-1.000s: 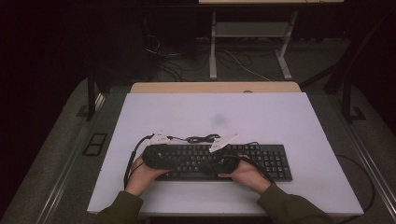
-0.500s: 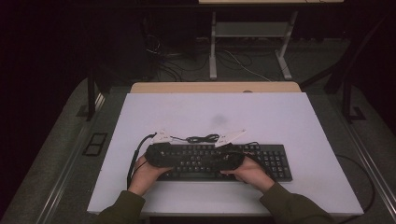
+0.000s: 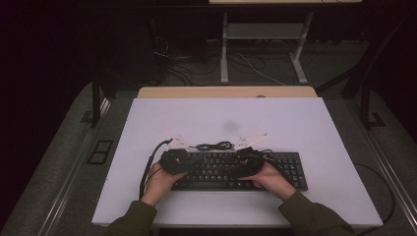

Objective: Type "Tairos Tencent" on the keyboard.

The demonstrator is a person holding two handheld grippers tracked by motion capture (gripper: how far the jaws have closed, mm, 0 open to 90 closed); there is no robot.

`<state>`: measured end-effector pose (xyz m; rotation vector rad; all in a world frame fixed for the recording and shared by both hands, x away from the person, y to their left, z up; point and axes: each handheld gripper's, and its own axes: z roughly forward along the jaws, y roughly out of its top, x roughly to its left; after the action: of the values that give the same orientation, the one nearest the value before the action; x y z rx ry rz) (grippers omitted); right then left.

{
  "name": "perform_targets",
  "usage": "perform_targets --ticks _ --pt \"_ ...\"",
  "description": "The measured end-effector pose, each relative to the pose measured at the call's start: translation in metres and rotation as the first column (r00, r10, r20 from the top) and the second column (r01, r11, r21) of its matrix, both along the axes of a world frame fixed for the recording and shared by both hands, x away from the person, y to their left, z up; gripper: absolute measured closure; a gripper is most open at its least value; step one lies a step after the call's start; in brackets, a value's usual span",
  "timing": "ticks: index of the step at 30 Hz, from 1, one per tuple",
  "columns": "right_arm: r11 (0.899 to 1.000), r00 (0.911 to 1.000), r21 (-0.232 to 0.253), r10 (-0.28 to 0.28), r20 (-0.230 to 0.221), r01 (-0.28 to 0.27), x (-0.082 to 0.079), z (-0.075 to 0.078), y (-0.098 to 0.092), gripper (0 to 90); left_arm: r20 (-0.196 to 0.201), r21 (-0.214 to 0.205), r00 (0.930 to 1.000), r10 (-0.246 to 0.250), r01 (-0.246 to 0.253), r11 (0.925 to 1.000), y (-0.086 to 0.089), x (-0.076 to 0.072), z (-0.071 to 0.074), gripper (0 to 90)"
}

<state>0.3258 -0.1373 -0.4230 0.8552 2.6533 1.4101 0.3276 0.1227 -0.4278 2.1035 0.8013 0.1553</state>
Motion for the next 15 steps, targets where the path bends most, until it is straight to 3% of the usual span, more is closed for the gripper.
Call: perform_targets --ticks 9,13,15 --pt "0.999 0.999 0.018 -0.043 0.012 0.043 0.003 0.004 -0.013 35.0 -0.005 0.027 0.9997 -0.026 0.026 0.9993 -0.01 -0.001 -0.004 89.0" --pt "0.998 0.9983 0.027 -0.057 0.014 0.057 0.004 0.004 -0.017 33.6 -0.009 0.01 0.9999 -0.009 0.009 0.9999 -0.013 -0.001 -0.007 89.0" --pt "0.997 0.9976 0.03 -0.067 0.02 0.066 0.004 0.005 -0.018 33.0 -0.005 0.034 0.9997 -0.025 0.025 0.9991 -0.012 -0.001 -0.007 89.1"
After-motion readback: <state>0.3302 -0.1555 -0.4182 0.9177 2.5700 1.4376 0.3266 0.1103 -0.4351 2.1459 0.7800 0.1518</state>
